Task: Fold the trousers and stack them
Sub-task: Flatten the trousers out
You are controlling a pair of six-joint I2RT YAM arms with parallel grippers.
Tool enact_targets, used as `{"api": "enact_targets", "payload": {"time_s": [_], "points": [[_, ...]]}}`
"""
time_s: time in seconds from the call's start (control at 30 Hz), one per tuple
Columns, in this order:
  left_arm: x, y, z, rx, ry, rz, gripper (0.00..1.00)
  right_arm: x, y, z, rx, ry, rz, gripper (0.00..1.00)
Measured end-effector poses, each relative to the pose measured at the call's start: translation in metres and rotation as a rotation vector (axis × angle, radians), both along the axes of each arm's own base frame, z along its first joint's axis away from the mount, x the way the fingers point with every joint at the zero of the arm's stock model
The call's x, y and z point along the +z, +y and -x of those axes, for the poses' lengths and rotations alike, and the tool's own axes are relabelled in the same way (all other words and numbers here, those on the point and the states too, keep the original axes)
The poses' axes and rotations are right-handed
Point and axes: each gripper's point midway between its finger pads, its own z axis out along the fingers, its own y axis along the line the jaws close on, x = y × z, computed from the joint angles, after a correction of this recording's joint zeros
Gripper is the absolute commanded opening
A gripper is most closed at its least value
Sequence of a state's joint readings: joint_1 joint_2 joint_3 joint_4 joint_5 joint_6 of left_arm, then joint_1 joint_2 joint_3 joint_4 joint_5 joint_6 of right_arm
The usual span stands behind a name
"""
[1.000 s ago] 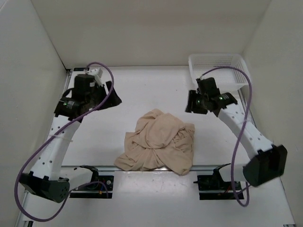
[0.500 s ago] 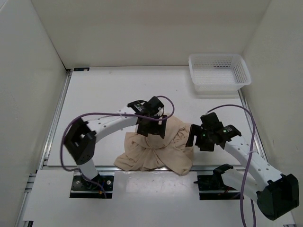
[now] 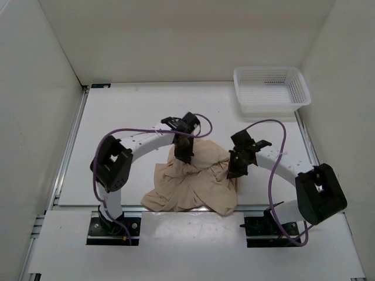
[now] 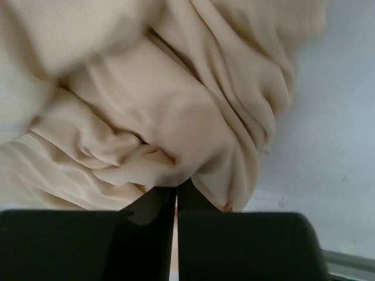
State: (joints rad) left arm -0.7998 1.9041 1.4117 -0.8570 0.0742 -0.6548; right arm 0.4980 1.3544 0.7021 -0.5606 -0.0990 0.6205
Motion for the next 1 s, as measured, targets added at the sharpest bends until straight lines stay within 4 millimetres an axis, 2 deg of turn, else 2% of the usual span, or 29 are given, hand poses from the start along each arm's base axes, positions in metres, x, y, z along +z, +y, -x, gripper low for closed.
{"api": "enact_targets", "payload": {"time_s": [0.07,0.13,0.2,0.27,0.33,0.4,0.43,0.47,0.53,0.57,0.63,0.67,0.7,0.73,0.8,0.83,0.87,0.93,0.97,1.0], "points": [[0.026,0.012,-0.020,0.036,-0.041,0.031,0.10,0.012,0.005,-0.019,0.012,-0.030,0.007,0.00],[0.075,0.025,-0.052,0.086,-0.130,0.090,0.10,0.043,0.015,-0.053,0.019,-0.121,-0.011,0.00],[0.144,0.039,-0.092,0.137,-0.267,0.166,0.10,0.098,0.027,-0.102,0.016,-0.267,-0.041,0.00],[0.229,0.055,-0.133,0.184,-0.464,0.264,0.10,0.163,0.037,-0.144,0.008,-0.431,-0.077,0.00],[0.308,0.082,-0.151,0.232,-0.640,0.326,0.10,0.235,0.043,-0.174,0.001,-0.607,-0.124,0.00],[0.384,0.115,-0.152,0.282,-0.819,0.386,0.10,0.299,0.043,-0.185,-0.009,-0.756,-0.163,0.00],[0.411,0.129,-0.144,0.302,-0.888,0.409,0.10,0.329,0.040,-0.183,-0.014,-0.825,-0.182,0.00],[0.433,0.146,-0.131,0.328,-0.944,0.423,0.10,0.350,0.036,-0.179,-0.020,-0.876,-0.195,0.00],[0.454,0.174,-0.101,0.375,-1.008,0.432,0.10,0.377,0.022,-0.158,-0.035,-0.948,-0.200,0.00],[0.456,0.184,-0.084,0.393,-1.023,0.433,0.10,0.386,0.013,-0.146,-0.046,-0.977,-0.198,0.00],[0.446,0.196,-0.057,0.418,-1.019,0.426,0.10,0.387,-0.005,-0.123,-0.071,-1.010,-0.184,0.00],[0.436,0.201,-0.043,0.431,-1.017,0.426,0.10,0.381,-0.015,-0.111,-0.086,-1.015,-0.169,0.00],[0.420,0.205,-0.032,0.441,-0.988,0.413,0.10,0.366,-0.024,-0.101,-0.101,-1.003,-0.142,0.00],[0.401,0.208,-0.021,0.451,-0.954,0.400,0.26,0.350,-0.032,-0.092,-0.115,-0.989,-0.121,0.02],[0.357,0.210,-0.012,0.465,-0.876,0.365,0.74,0.300,-0.049,-0.072,-0.141,-0.903,-0.057,0.45],[0.332,0.209,-0.009,0.465,-0.820,0.351,0.94,0.272,-0.057,-0.064,-0.160,-0.850,-0.019,0.64],[0.304,0.206,-0.007,0.461,-0.754,0.336,1.00,0.246,-0.063,-0.057,-0.176,-0.794,0.019,0.81],[0.253,0.201,-0.004,0.462,-0.618,0.297,1.00,0.198,-0.077,-0.043,-0.202,-0.675,0.100,0.86],[0.229,0.200,-0.004,0.462,-0.550,0.268,1.00,0.181,-0.082,-0.038,-0.208,-0.628,0.132,0.86],[0.210,0.199,-0.004,0.461,-0.489,0.237,0.76,0.167,-0.085,-0.033,-0.218,-0.582,0.158,0.79]]}}
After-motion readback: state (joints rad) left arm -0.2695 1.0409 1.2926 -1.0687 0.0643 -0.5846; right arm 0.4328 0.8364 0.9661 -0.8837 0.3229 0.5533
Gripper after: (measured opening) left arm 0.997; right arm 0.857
